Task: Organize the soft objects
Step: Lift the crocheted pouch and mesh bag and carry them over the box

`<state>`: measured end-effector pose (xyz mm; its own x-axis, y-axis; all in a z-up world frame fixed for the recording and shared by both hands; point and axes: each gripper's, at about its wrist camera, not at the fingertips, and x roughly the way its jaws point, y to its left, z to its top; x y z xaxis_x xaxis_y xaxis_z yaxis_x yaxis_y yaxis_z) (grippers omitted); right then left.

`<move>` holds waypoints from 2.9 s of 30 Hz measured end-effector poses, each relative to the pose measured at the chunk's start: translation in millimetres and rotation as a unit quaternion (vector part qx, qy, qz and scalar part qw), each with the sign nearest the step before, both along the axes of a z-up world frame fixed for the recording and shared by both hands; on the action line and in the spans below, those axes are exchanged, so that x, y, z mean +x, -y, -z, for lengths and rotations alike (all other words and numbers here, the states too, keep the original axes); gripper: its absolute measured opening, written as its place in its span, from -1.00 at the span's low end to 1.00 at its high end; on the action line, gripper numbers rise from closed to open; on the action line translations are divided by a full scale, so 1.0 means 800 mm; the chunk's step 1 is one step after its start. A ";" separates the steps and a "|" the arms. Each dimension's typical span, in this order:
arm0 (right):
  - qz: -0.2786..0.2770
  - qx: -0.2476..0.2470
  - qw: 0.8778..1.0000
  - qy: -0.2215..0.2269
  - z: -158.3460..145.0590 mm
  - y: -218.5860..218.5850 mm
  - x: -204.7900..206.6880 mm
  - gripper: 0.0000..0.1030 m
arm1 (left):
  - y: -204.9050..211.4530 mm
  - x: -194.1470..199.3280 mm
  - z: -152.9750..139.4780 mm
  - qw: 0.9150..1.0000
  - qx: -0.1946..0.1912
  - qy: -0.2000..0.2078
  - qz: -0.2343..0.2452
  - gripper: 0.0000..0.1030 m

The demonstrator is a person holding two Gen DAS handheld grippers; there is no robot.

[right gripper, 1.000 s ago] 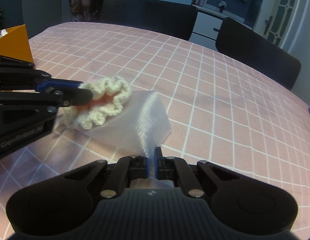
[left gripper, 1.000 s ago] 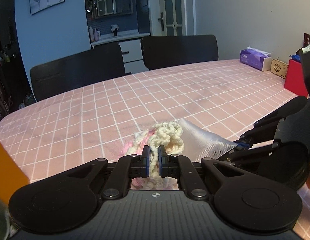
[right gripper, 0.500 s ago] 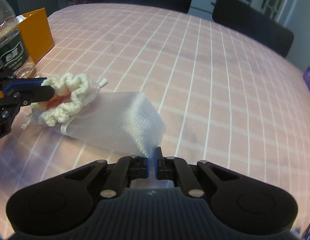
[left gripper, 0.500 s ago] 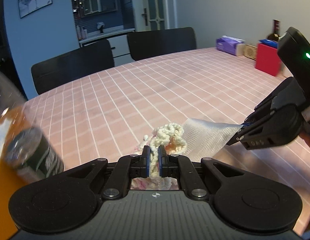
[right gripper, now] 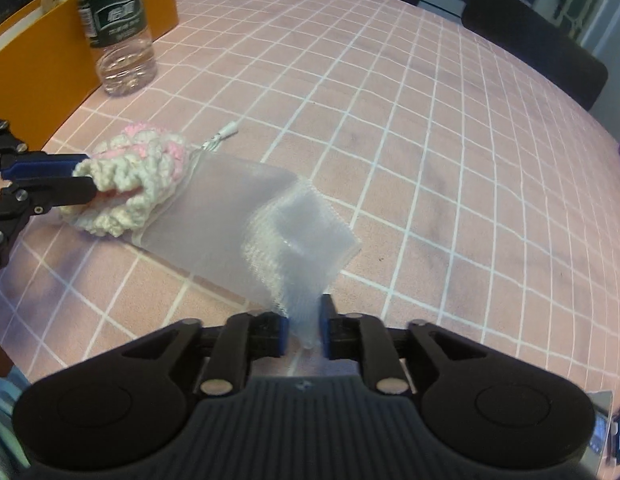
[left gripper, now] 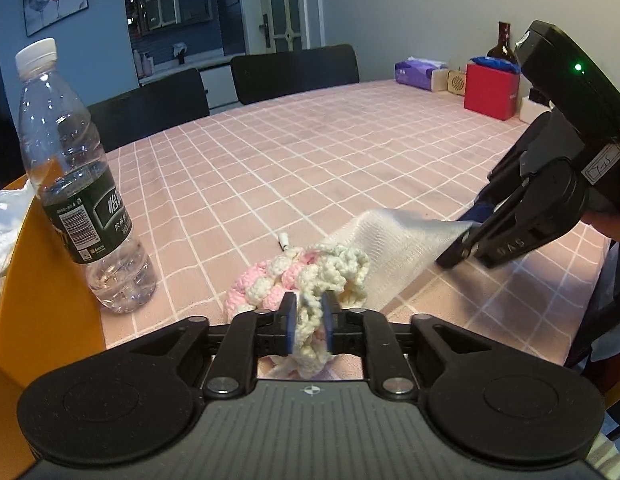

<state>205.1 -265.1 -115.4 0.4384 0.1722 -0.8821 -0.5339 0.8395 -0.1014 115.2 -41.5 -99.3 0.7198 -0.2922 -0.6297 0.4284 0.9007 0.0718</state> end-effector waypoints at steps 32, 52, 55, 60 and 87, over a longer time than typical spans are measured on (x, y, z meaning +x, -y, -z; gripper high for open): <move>-0.034 0.062 0.997 -0.007 0.026 -0.032 0.046 0.85 | -0.017 0.068 0.039 0.962 -0.176 -0.104 -0.179 0.16; -0.041 0.069 0.997 0.011 -0.003 -0.030 0.034 -1.00 | -0.022 0.040 0.015 0.973 -0.147 -0.062 -0.166 -0.37; -0.037 0.088 0.995 0.022 -0.023 -0.026 0.030 -1.00 | -0.026 0.028 -0.001 0.975 -0.149 -0.047 -0.161 -0.37; -0.046 0.116 0.991 0.052 -0.060 -0.027 0.014 -1.00 | -0.035 -0.002 -0.037 0.978 -0.150 -0.006 -0.147 -0.37; -0.202 0.260 0.938 0.107 -0.210 -0.275 -0.027 -1.00 | -0.243 -0.053 -0.174 0.974 -0.006 0.021 -0.225 -0.37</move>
<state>183.7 -45.1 52.7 0.4025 0.7454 -0.5314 -0.8333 0.5386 0.1244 72.9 153.2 39.6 0.8013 0.0512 -0.5960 -0.0132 0.9976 0.0679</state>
